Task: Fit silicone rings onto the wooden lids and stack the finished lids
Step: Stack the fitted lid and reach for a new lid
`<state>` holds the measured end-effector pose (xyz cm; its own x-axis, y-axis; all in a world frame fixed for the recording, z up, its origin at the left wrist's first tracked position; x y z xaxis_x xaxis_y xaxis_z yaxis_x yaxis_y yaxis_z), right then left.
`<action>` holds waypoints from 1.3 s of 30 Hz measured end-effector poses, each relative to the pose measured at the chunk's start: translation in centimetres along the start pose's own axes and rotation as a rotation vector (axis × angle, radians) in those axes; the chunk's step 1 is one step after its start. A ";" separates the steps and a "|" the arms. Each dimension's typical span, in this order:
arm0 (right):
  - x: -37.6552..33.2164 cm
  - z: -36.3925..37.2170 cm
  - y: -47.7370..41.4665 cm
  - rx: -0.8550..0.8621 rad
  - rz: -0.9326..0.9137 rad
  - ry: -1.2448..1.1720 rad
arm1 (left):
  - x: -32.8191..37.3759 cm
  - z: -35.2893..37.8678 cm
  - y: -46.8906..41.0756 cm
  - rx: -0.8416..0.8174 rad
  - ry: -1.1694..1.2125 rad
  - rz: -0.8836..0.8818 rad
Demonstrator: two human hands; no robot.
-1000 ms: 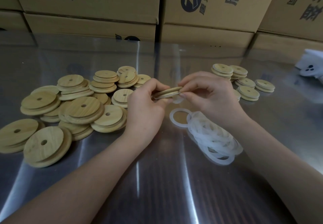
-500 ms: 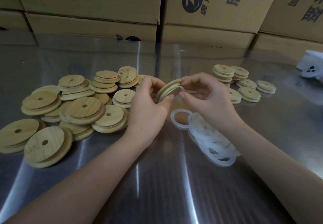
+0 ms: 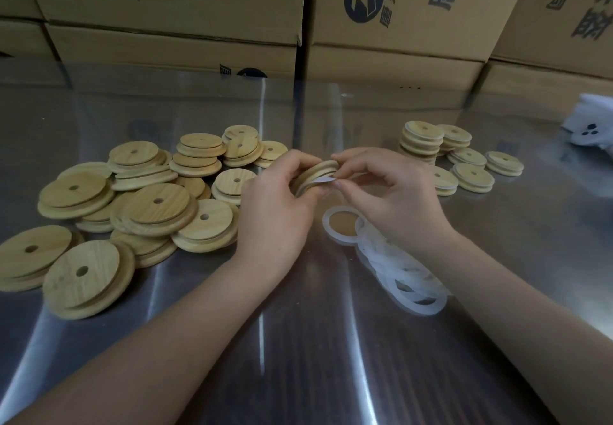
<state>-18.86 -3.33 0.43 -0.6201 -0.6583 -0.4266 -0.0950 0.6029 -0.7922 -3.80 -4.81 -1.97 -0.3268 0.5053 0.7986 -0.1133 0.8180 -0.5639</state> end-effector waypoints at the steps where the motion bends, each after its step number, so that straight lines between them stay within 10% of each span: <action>1: 0.0 0.0 0.0 0.002 0.012 -0.005 | 0.0 -0.1 -0.1 0.006 -0.008 0.005; 21: 0.5 0.2 -0.1 0.017 0.177 -0.053 | -0.3 -0.2 -0.4 0.057 -0.015 -0.024; 39: -0.4 0.5 -0.1 -0.022 -0.054 0.051 | -0.3 0.4 -0.1 -0.050 0.028 -0.086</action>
<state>-18.23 -3.33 0.43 -0.6525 -0.6667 -0.3601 -0.1460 0.5769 -0.8036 -4.11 -5.16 -2.23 -0.2916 0.4395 0.8496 -0.0927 0.8710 -0.4824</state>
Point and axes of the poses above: each hand's wrist, its own y-axis away from the middle knuckle, its own z-axis out of the palm, x = y × z, the point moved 6 cm from there along -y, towards the middle knuckle, and after that the axes turned 8 degrees about x, right-handed, at the moved point
